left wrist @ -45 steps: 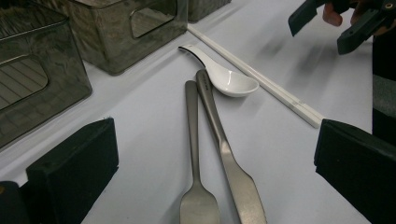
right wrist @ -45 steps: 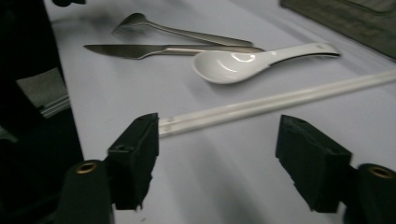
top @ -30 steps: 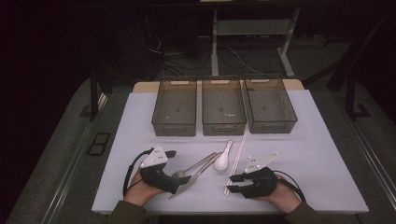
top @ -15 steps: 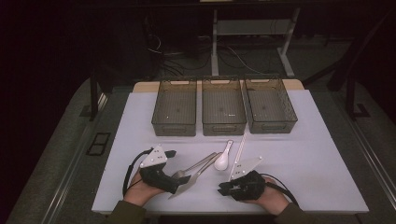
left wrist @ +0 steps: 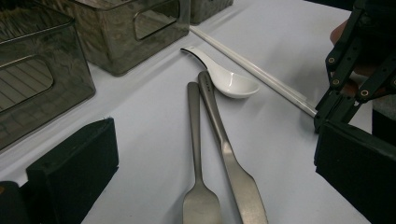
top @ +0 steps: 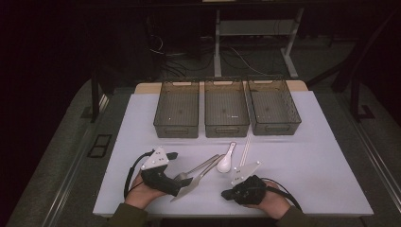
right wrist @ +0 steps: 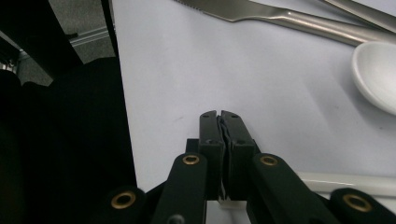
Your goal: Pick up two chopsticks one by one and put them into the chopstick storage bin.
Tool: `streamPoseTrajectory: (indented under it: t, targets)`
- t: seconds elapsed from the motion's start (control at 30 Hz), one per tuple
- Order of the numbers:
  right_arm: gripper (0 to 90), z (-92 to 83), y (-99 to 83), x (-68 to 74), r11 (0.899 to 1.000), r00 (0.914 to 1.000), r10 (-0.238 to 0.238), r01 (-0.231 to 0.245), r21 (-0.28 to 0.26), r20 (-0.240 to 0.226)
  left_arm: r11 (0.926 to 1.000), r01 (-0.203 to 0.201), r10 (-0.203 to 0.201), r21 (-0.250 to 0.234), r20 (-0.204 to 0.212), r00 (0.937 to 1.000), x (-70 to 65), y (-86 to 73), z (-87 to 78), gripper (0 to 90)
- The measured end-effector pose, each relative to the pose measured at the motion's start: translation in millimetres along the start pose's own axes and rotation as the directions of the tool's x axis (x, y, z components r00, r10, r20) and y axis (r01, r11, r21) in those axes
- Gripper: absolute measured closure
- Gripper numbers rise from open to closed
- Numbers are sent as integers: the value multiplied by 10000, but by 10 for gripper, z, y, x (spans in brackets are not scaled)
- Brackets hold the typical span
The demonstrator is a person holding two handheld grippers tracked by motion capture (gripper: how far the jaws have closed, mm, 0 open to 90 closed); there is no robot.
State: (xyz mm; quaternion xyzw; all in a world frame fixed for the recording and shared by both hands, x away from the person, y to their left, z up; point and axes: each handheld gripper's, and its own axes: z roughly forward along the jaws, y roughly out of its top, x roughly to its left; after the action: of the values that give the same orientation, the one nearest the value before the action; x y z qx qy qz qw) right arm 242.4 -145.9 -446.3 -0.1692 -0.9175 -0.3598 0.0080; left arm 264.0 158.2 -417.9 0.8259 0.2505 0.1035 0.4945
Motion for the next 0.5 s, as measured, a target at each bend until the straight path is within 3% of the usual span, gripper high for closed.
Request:
streamPoseTrajectory:
  t: [0.5]
  targets:
    - [874,-165,-147,-21,9996,9999,87,-90,267,111,10000,53,-53,6,-17,10000,5,-2,-2,0]
